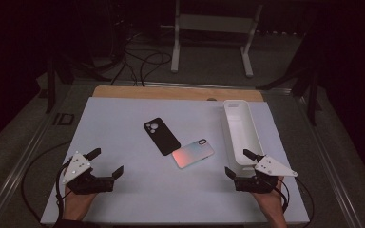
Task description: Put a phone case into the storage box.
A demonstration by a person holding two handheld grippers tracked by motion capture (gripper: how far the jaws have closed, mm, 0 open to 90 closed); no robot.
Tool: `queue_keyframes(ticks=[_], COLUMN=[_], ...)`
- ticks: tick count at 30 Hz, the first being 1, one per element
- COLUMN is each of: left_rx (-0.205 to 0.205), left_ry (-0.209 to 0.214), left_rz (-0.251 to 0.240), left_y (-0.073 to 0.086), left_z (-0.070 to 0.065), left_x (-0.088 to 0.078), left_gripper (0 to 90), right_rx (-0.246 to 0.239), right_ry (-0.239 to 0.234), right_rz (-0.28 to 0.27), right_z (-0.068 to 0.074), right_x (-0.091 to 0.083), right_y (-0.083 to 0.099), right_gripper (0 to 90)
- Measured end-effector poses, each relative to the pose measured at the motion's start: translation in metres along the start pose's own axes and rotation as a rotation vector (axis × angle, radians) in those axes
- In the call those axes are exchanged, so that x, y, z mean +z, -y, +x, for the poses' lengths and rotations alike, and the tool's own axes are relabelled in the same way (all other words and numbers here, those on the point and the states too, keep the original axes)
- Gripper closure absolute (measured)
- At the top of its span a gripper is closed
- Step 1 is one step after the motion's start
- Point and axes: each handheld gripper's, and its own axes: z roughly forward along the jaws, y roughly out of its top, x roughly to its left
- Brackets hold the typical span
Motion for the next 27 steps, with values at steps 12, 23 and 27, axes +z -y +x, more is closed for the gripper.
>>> queue_keyframes(ticks=[12, 23, 27], left_rx=[0.006, -0.002, -0.017], left_ry=[0.006, -0.023, -0.006], left_rz=[0.004, 0.018, 0.034], left_y=[-0.001, -0.009, -0.016], left_z=[-0.002, -0.004, -0.006], left_x=[0.001, 0.002, 0.008], left_gripper=[0.0, 0.0, 0.0], right_rx=[0.003, 0.005, 0.003], right_ry=[0.001, 0.001, 0.014], right_rz=[0.009, 0.012, 0.006], right_z=[0.000, 0.002, 0.002], right_x=[0.001, 0.003, 0.003], right_y=[0.000, 0.000, -0.001], right_gripper=[8.8, 8.8, 8.8])
